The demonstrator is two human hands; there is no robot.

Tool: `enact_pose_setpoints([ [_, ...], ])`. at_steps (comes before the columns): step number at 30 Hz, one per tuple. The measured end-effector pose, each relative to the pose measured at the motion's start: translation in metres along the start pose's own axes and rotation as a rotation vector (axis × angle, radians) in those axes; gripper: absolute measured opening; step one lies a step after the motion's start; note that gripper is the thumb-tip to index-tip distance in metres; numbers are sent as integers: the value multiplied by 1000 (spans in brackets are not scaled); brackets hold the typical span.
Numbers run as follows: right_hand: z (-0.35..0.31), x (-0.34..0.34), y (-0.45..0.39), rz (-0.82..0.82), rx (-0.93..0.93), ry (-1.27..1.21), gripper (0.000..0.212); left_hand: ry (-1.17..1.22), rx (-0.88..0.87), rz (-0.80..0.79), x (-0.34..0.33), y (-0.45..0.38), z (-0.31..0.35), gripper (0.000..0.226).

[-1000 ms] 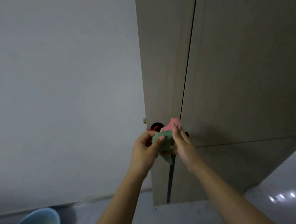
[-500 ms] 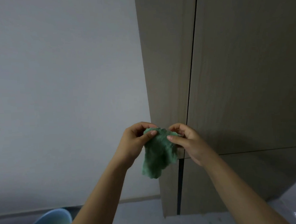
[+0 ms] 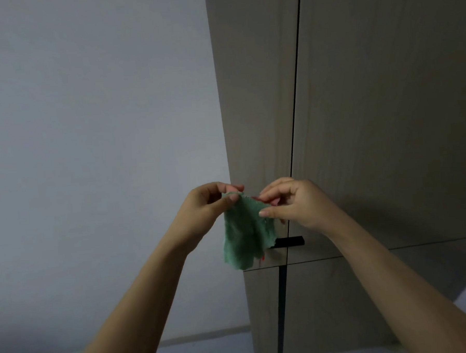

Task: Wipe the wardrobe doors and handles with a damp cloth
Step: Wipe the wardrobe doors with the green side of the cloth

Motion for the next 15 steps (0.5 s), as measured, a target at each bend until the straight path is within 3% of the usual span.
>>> enact_pose_setpoints([
  [7, -4, 14, -9, 101, 38, 73, 11, 63, 135, -111, 6, -5, 7, 14],
  [11, -8, 12, -10, 109, 29, 185, 8, 81, 198, -67, 4, -10, 5, 16],
  [15, -11, 11, -14, 239, 93, 249, 9, 147, 192, -32, -5, -17, 8, 15],
])
Point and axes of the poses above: each hand's wrist, its own y-axis away from the middle knuckle, its own x-axis out of the back of the hand, z = x × y, the point moved 1 cm from there along -y, towards the middle knuckle, and after that the axes turned 6 degrees about x, right-handed, at the moved point
